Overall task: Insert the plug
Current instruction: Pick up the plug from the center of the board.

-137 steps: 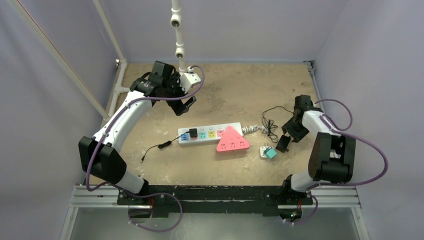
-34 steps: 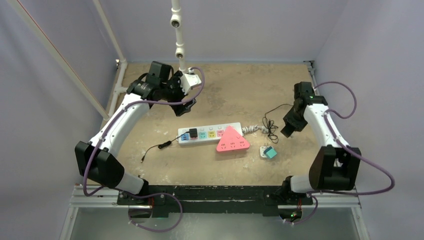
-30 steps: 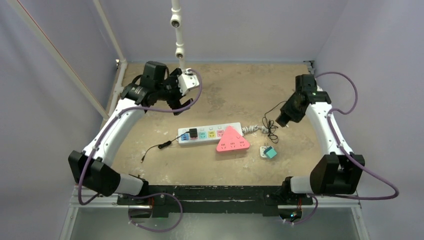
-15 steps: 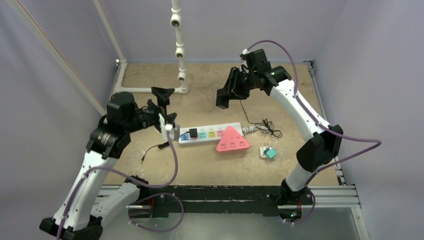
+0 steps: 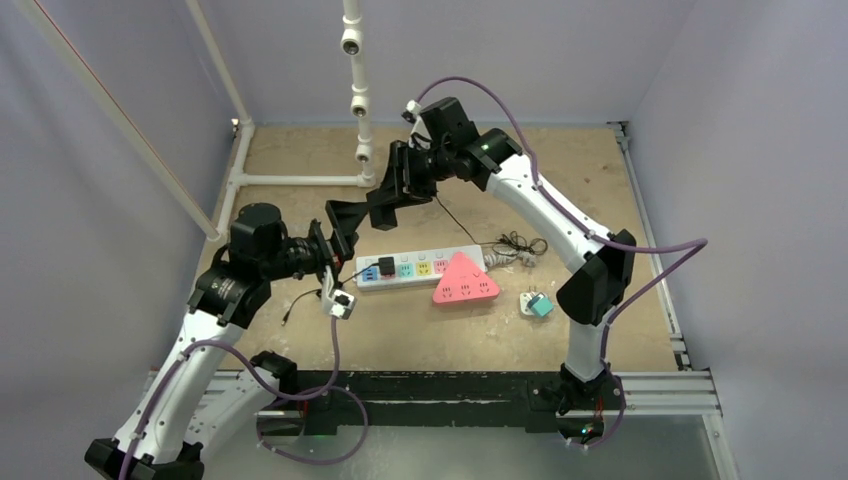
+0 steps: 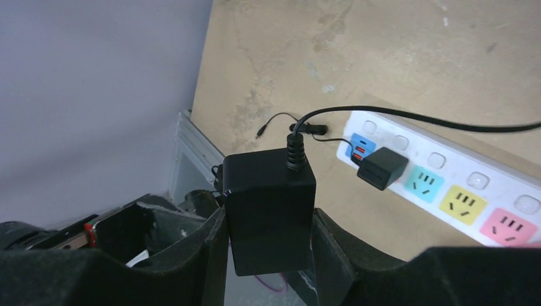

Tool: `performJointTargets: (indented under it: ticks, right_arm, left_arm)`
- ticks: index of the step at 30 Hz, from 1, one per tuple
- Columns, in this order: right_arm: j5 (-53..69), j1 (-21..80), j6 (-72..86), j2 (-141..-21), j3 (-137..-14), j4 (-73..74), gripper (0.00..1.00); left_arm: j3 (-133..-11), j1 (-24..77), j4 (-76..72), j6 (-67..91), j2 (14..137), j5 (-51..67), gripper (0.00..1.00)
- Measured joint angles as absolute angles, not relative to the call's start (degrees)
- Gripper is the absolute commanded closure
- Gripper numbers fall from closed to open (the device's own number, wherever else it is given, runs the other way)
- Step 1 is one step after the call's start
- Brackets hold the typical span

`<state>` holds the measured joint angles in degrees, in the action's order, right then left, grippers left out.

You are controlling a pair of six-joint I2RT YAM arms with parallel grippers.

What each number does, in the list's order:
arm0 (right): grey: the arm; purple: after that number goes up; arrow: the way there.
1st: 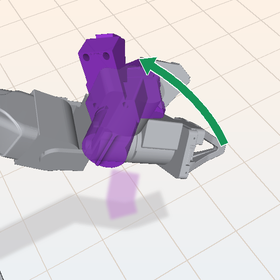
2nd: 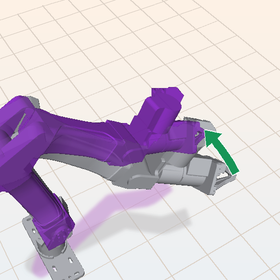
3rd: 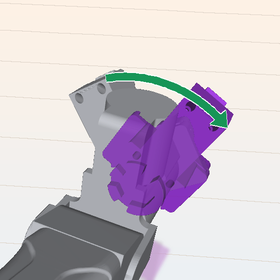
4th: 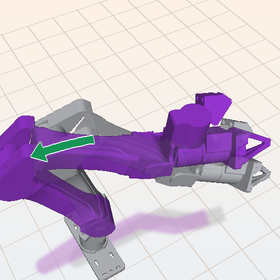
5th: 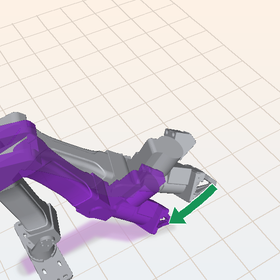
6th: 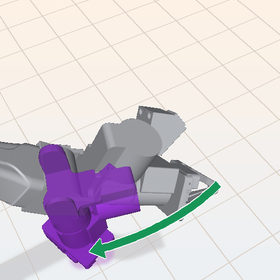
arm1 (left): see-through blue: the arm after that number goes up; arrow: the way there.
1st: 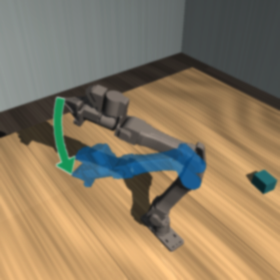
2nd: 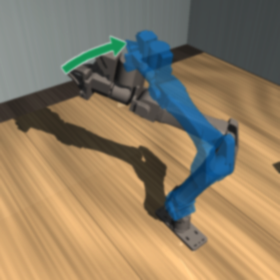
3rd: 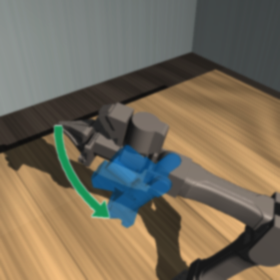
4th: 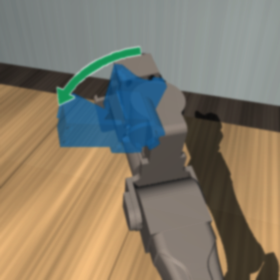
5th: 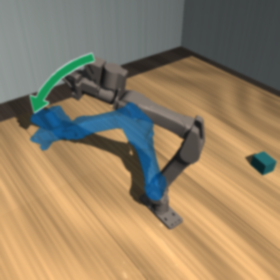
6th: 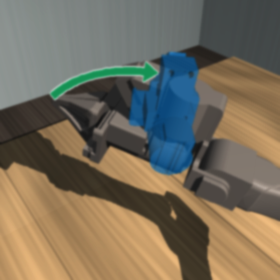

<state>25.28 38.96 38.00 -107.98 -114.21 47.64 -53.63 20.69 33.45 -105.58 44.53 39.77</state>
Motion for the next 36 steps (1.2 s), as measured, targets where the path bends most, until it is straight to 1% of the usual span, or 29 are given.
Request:
performJointTargets:
  ticks: [7,9,11,13,14,16,18,19,23,27,32,36]
  right_arm:
    - [26.63,41.39,37.17,-108.38,-115.50,47.92,0.95]
    - [26.83,41.74,37.01,-108.38,-115.50,48.01,0.95]
    - [27.22,42.02,37.01,-108.38,-115.50,47.99,0.96]
    - [27.88,42.06,36.99,-108.38,-115.50,47.99,0.96]
    - [28.18,42.11,36.91,-108.38,-115.50,47.99,0.96]
    - [28.34,42.11,36.42,-108.38,-115.50,48.07,0.96]
    - [28.32,42.11,35.77,-108.36,-115.18,48.23,0.96]
    - [28.42,42.11,35.38,-108.16,-114.45,48.05,0.96]
    - [29.74,42.11,34.15,-106.04,-107.53,46.83,0.96]
    - [31.99,42.11,33.21,-103.22,-100.03,45.01,0.95]
    - [35.14,42.09,32.14,-100.07,-94.56,39.77,0.95]
    - [36.21,41.28,32.73,-97.51,-90.48,33.17,0.95]
  left_arm:
    - [-51.29,20.69,33.56,-112.77,44.62,40.07,0.01]
    - [-50.57,20.69,33.56,-114.80,44.69,40.01,0.06]
    - [-49.98,20.69,33.52,-116.20,44.95,39.94,0.13]
    - [-49.80,20.69,33.80,-117.03,45.39,39.81,0.16]
    - [-49.80,20.69,33.98,-117.36,45.69,39.77,0.16]
    - [-49.80,20.69,34.02,-117.51,46.24,39.59,0.12]
    - [-49.80,20.69,33.80,-117.49,46.65,39.40,0.03]
    - [-49.80,20.69,33.50,-117.03,46.85,39.11,0.01]
    - [-51.05,20.69,31.33,-108.95,47.92,37.56,0.01]
    - [-56.01,20.69,29.98,-95.85,50.09,36.45,0.01]
    - [-64.18,20.67,34.06,-84.47,54.13,37.34,0.01]
    - [-65.78,20.67,35.90,-75.20,55.66,37.71,0.01]
